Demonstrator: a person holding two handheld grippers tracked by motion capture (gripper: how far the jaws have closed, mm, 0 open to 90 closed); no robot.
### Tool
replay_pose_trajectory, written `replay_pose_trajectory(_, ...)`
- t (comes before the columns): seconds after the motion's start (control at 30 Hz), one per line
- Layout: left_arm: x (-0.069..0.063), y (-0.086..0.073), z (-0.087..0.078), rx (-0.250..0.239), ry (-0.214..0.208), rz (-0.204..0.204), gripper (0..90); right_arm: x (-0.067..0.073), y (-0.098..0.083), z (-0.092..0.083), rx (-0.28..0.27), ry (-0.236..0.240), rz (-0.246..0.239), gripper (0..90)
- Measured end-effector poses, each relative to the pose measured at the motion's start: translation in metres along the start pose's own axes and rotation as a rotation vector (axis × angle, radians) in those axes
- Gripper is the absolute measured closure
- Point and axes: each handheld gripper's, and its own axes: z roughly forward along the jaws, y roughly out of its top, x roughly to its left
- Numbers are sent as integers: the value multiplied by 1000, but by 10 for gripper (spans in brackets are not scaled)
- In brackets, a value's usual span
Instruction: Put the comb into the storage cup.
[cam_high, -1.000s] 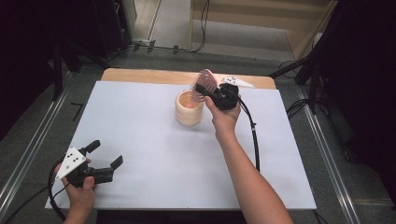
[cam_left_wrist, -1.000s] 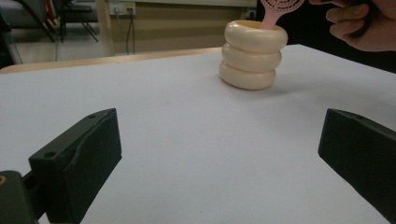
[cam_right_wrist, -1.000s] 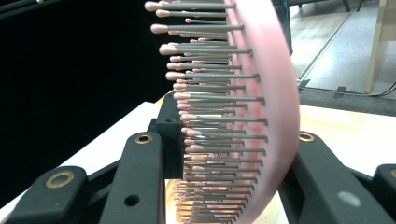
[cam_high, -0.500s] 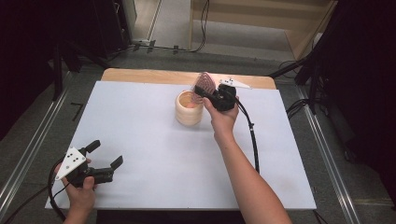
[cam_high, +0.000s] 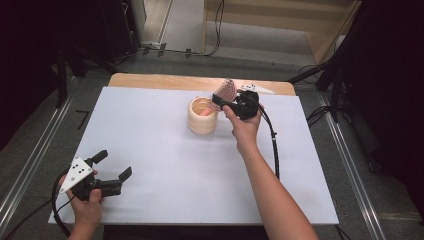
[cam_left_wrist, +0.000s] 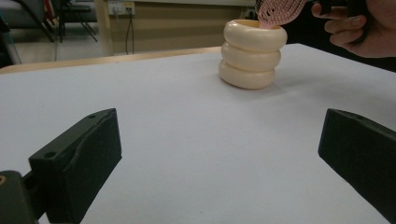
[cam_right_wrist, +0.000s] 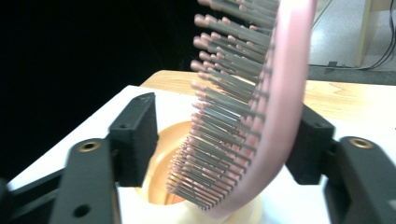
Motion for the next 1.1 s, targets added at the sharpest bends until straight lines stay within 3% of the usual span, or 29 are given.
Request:
replay_pose_trajectory(0.1, 0, 0, 0, 0, -2, -1, 0, 0, 1, -7, -7, 36, -28, 96)
replay_pose_trajectory(0.2, 0, 0, 1, 5, -1, 2, 0, 3, 2, -13, -9, 24, -76, 0)
replay_pose_trajectory(0.27, 0, 0, 1, 4, -1, 2, 0, 5, 2, -16, -5, 45, -87, 0)
replay_pose_trajectory(0.37, 0, 0, 0, 3, -1, 2, 0, 6, 1, -21, 1, 17, -111, 0)
replay_pose_trajectory(1.1, -1, 0, 1, 6, -2, 8, 0, 1, -18, -62, -11, 4, -181, 0)
